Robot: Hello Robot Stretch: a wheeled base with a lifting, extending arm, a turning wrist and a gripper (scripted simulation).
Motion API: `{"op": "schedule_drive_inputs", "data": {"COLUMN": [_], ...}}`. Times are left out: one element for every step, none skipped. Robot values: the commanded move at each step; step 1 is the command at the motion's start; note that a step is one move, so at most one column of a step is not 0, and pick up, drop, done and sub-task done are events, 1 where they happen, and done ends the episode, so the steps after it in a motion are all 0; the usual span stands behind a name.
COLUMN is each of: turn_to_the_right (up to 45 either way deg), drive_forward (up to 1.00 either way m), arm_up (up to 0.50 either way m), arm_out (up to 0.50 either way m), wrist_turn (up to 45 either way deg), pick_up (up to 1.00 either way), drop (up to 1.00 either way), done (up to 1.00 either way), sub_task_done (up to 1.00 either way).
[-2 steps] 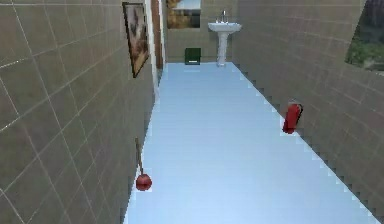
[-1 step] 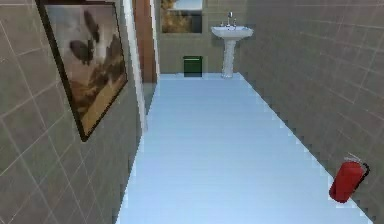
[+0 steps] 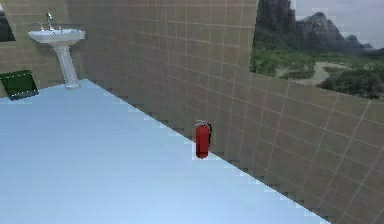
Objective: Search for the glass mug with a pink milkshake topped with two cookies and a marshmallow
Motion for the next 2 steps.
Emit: {"op": "schedule_drive_inputs", "data": {"turn_to_the_right": [0.0, -9.0], "drive_forward": [0.05, 0.0], "arm_up": [0.0, 0.0], "arm_out": [0.0, 0.0], "wrist_turn": [0.0, 0.0], "pick_up": [0.0, 0.0], "drop": [0.0, 0.0], "done": [0.0, 0.0], "sub_task_done": [0.0, 0.0]}}
